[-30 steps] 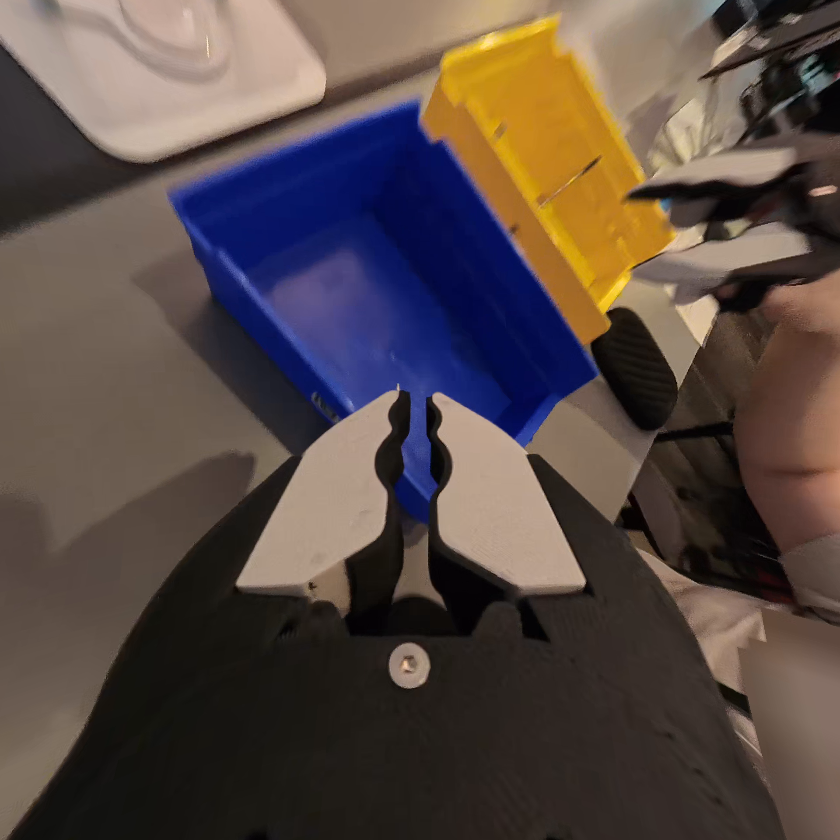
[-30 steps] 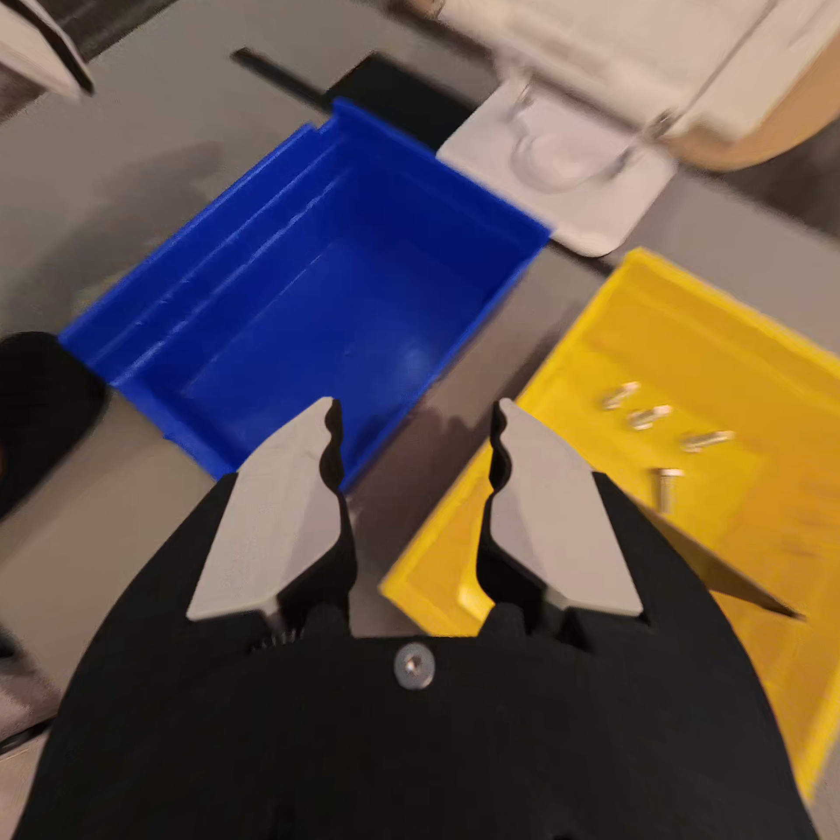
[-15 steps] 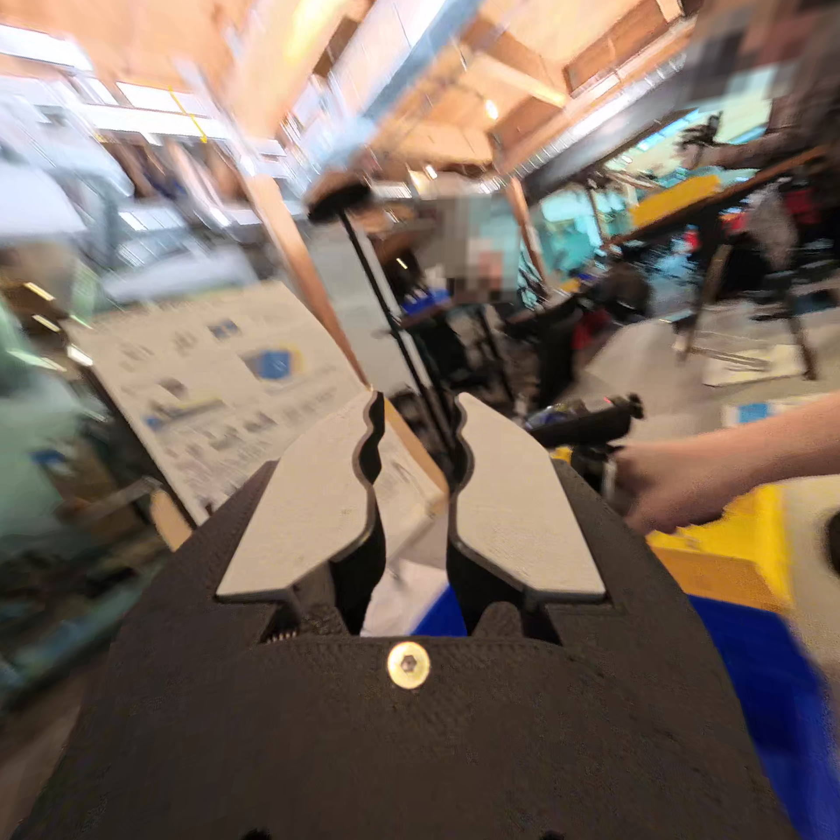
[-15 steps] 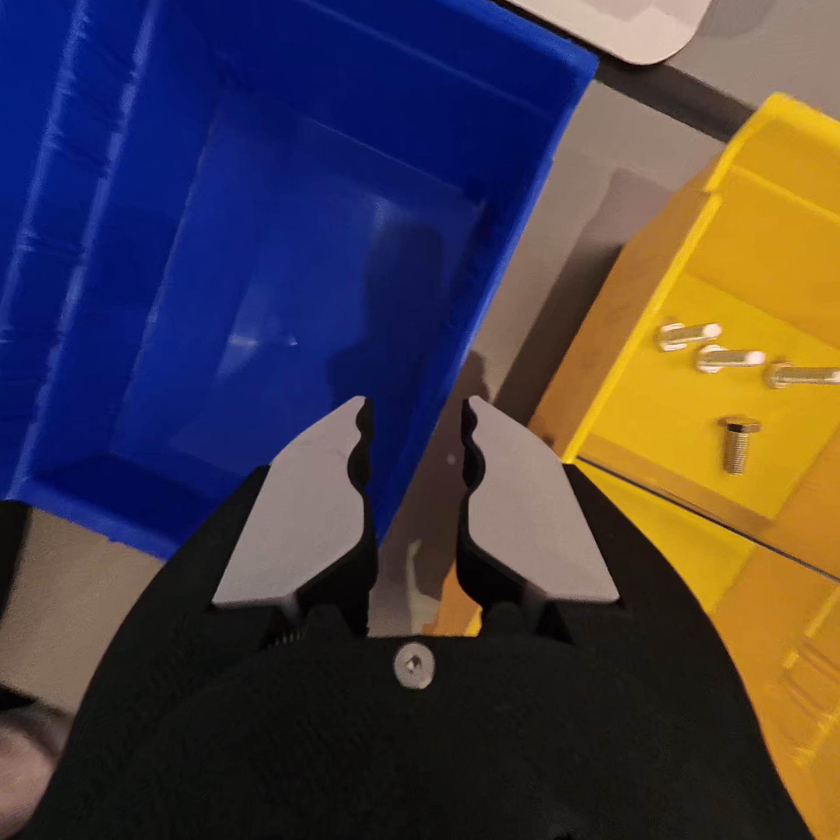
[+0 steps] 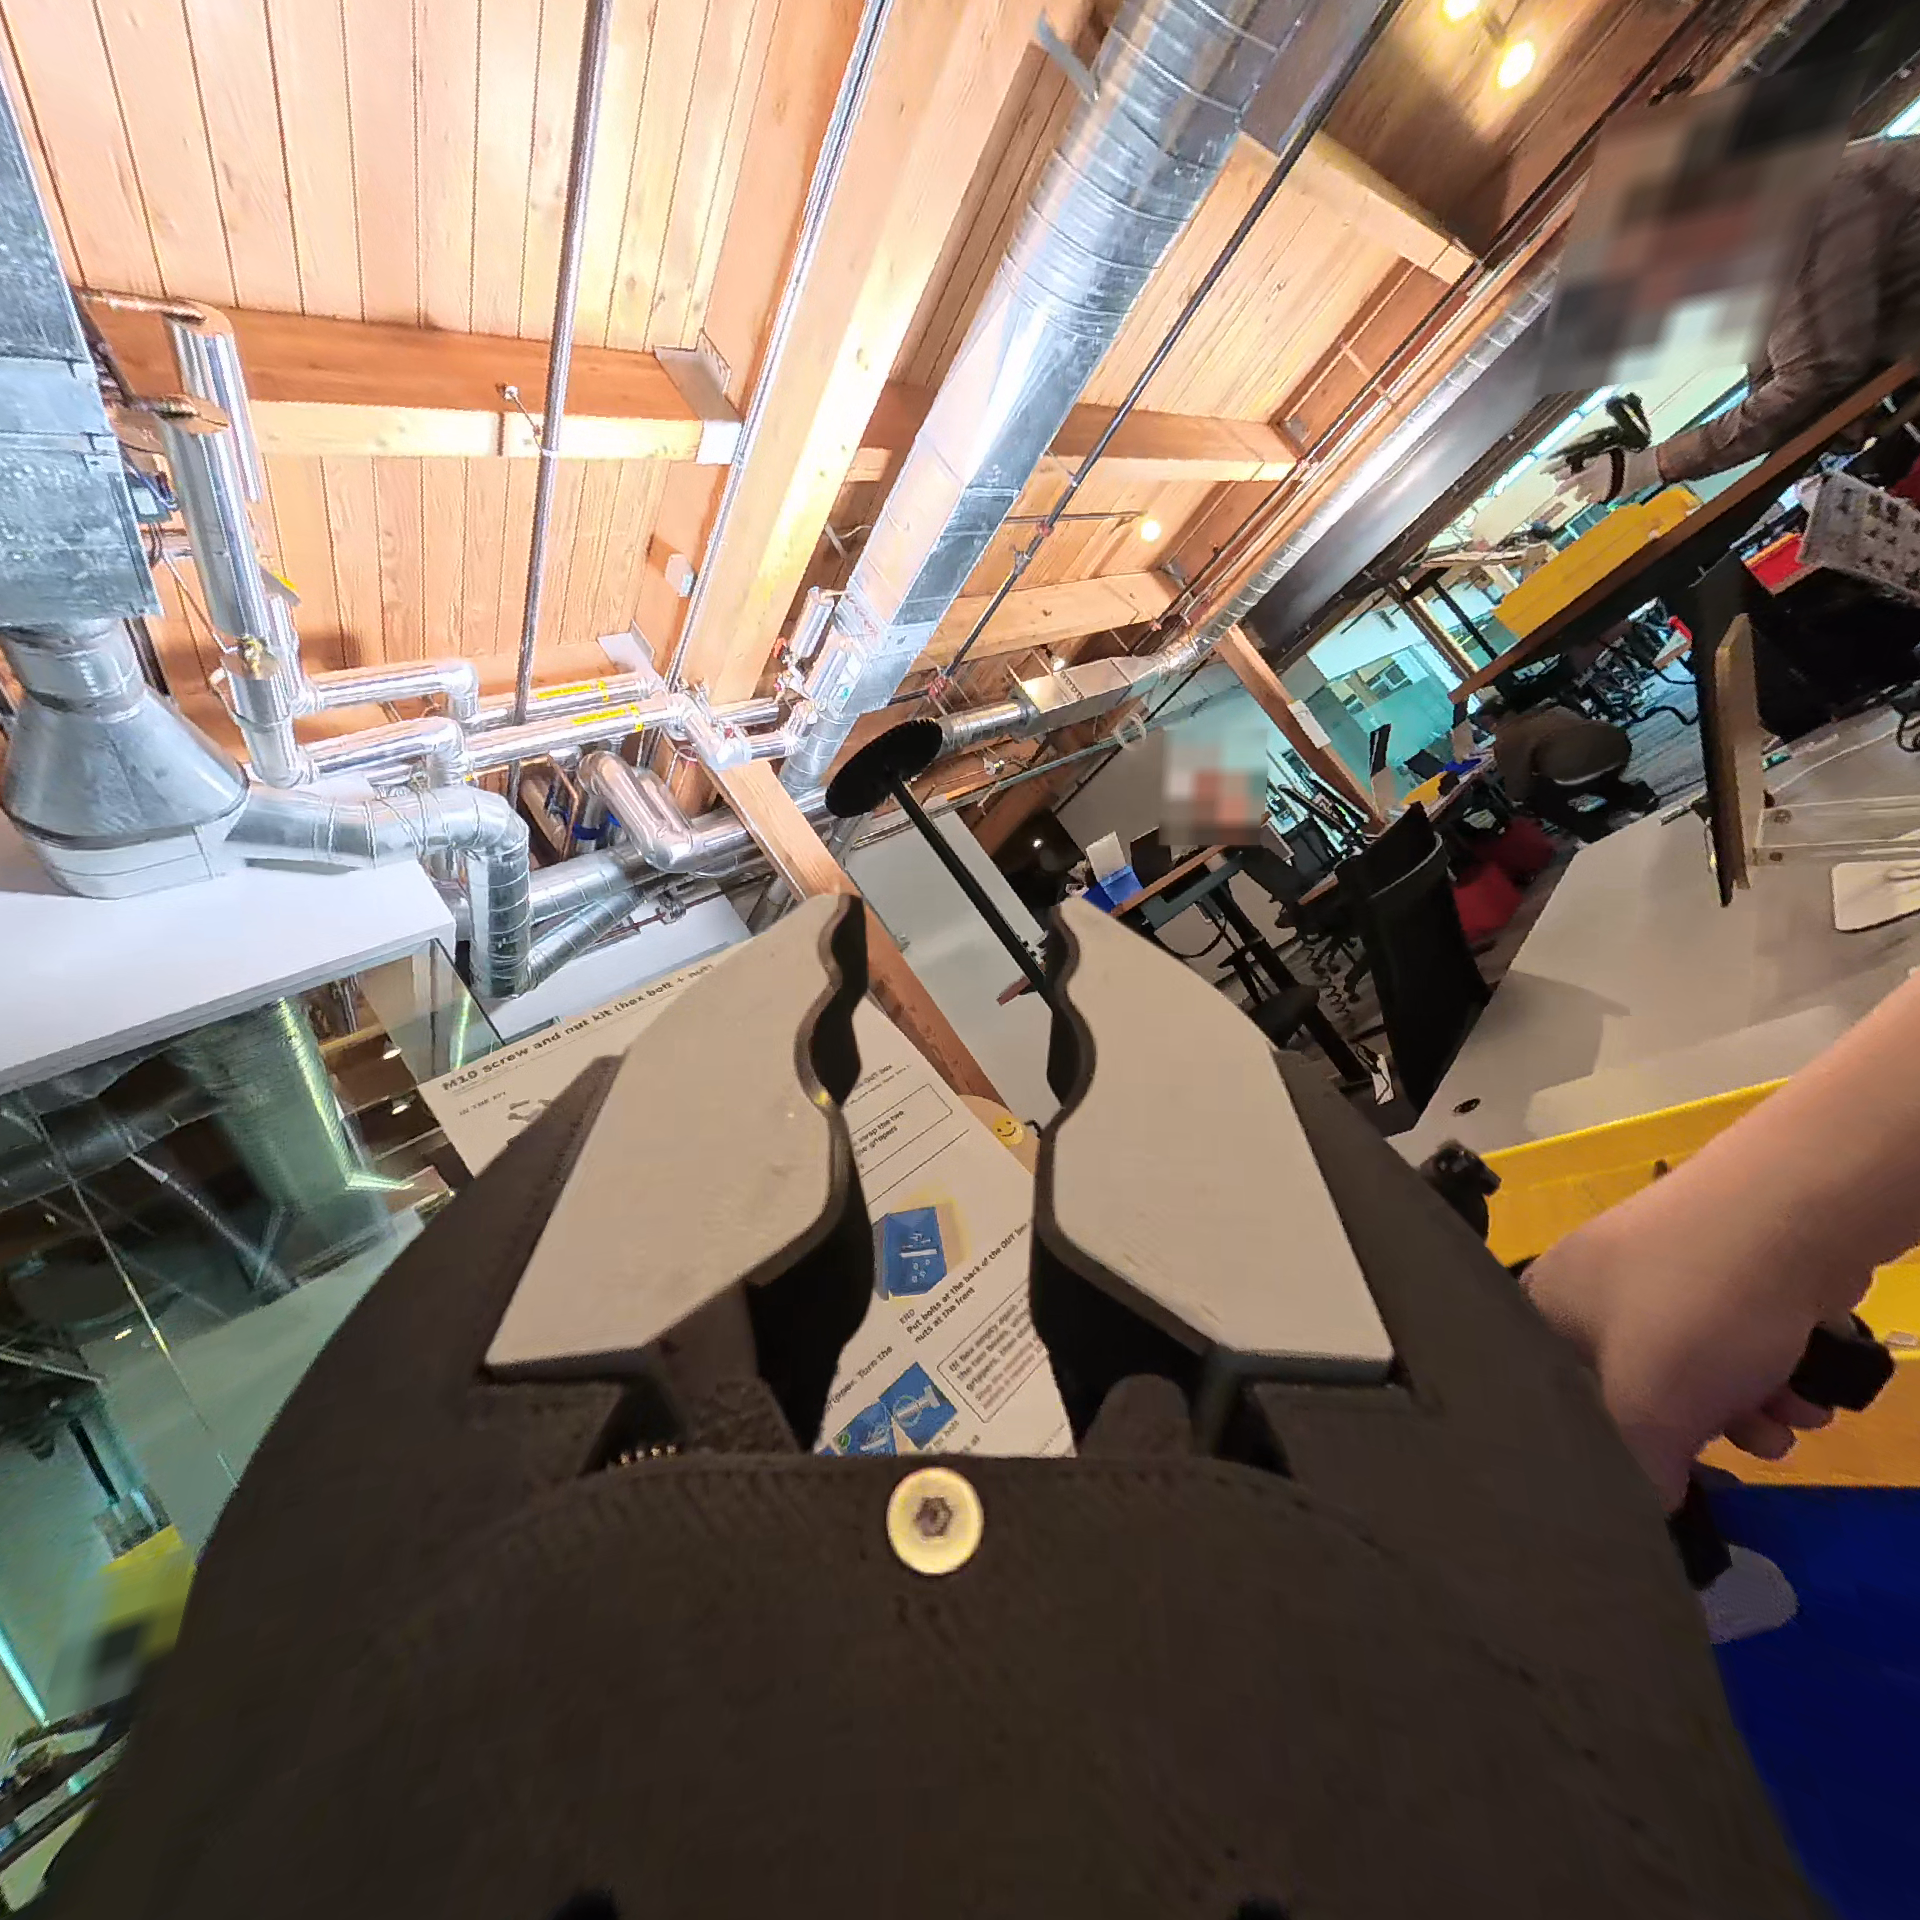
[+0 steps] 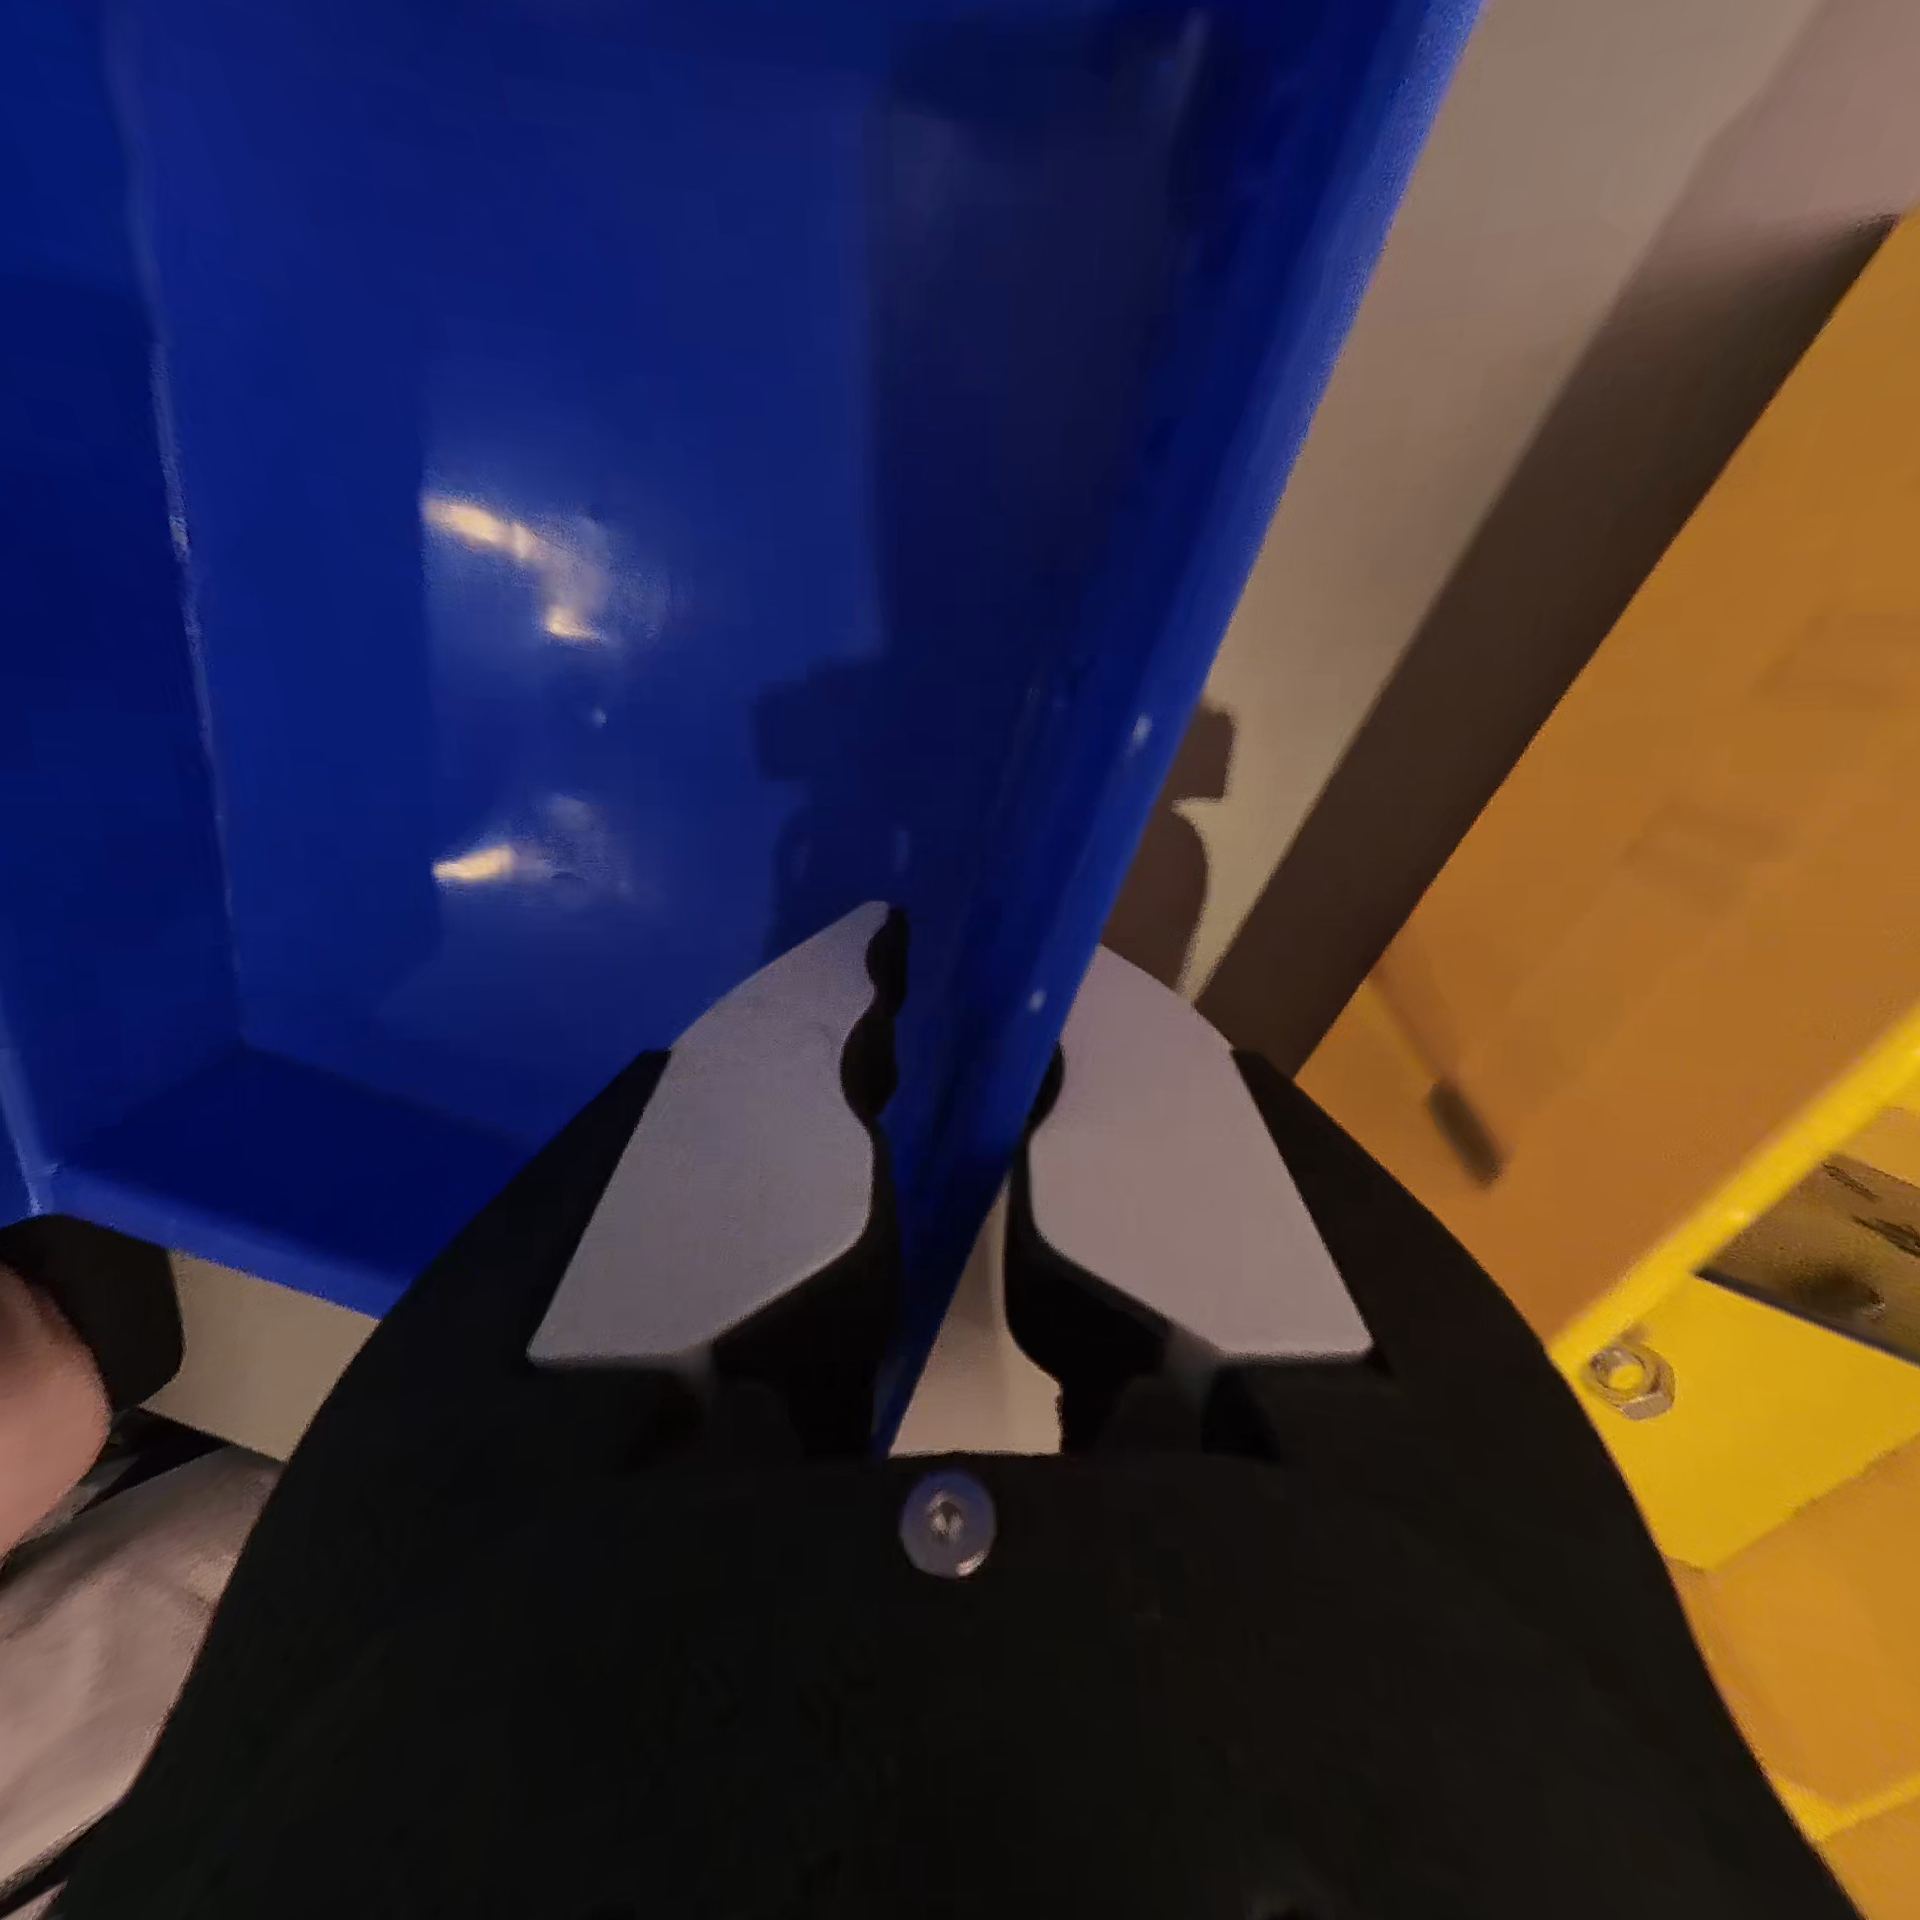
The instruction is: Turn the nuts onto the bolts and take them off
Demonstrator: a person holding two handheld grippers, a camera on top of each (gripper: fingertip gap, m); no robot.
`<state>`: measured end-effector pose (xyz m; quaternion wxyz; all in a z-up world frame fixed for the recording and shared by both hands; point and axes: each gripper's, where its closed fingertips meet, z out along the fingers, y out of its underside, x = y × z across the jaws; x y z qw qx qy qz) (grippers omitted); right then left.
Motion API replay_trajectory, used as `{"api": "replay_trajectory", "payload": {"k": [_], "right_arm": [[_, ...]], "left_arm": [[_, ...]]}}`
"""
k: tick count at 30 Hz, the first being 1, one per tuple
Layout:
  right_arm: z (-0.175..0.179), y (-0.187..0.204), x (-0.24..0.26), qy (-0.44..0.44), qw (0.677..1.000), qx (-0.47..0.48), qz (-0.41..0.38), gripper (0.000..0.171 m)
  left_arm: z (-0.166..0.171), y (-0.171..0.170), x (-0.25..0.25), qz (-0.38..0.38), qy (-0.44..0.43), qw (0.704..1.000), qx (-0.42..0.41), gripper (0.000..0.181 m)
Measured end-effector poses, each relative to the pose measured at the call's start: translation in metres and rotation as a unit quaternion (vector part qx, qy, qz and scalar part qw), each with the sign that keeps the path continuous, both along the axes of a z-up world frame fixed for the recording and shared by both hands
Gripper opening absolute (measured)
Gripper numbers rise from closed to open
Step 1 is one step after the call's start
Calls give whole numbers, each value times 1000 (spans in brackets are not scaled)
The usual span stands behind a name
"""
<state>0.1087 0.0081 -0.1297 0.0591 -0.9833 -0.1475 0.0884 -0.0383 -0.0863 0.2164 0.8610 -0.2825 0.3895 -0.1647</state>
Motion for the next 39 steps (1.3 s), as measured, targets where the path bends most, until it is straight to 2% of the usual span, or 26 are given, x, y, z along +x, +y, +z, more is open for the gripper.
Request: {"api": "replay_trajectory", "payload": {"k": [2, 7, 11, 14, 15, 17, 19, 22, 25, 28, 31, 35, 39], "right_arm": [[-4, 2, 0, 7, 1000, -6, 0, 11], [-1, 5, 2, 15, 999, -34, -10, 7], [13, -4, 7, 6, 998, -61, 19, 7], [36, -15, 9, 17, 996, -72, 44, 7], [47, -19, 11, 26, 996, -73, 49, 7], [76, -24, 23, 48, 995, -70, 57, 8], [109, -29, 49, 69, 995, -58, 52, 7], [153, -42, 118, 83, 996, -31, 28, 6], [182, -66, 214, 72, 997, -4, -41, 7], [194, -98, 315, 48, 989, 29, -140, 7], [191, -137, 399, 30, 972, 49, -227, 7], [171, -181, 469, 44, 949, 59, -306, 7], [142, -207, 508, 67, 932, 62, -351, 7]], "left_arm": [[0, -1, -1, 1, -1, 1000, 4, 31], [4, -16, -1, -10, 1, 999, 35, 18], [7, -27, 2, -38, 19, 999, 8, 4], [18, -17, -8, -31, -7, 994, -106, 0], [20, -15, -11, -45, -18, 986, -161, 0], [24, -24, -15, -119, -44, 963, -240, 0], [28, -35, -20, -184, -60, 940, -280, 0], [14, -27, -15, -179, -34, 919, -349, 5], [-14, -6, 17, -140, 23, 904, -404, 36], [-69, 19, 77, -126, 115, 844, -509, 78], [-127, 38, 146, -155, 153, 776, -592, 76], [-213, 75, 196, -87, 191, 730, -650, 71], [-255, 90, 229, -74, 213, 660, -717, 71]]}}
